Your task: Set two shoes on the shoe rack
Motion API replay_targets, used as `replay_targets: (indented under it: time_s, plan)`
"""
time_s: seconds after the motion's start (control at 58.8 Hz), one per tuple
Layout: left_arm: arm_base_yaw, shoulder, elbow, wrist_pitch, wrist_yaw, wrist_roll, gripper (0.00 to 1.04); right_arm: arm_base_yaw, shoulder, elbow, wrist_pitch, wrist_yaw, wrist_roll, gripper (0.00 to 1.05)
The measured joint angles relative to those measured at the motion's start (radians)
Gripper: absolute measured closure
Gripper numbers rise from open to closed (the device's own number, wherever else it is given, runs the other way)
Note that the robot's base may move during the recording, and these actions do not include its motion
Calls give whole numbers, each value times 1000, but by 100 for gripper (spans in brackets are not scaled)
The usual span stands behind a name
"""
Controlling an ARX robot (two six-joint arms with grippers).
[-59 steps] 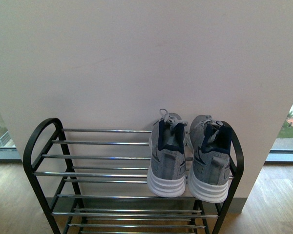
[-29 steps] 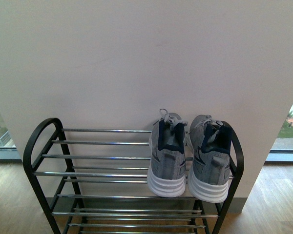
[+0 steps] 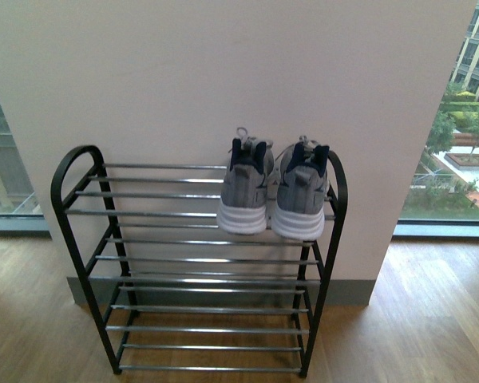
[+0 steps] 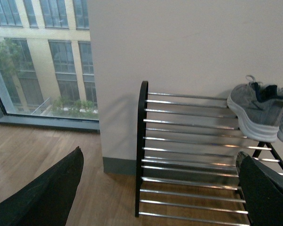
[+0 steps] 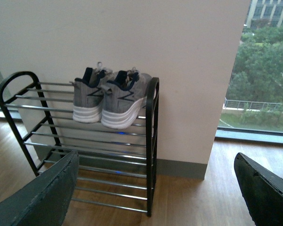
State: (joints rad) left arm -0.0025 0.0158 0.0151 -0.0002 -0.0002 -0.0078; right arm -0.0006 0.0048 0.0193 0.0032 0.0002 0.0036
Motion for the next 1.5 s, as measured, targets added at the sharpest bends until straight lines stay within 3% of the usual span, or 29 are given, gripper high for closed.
replay_targets:
  time_s: [1.496]
  plan:
    - [0, 0, 0, 0, -2, 0, 9, 0, 0, 0, -3, -3, -1, 9]
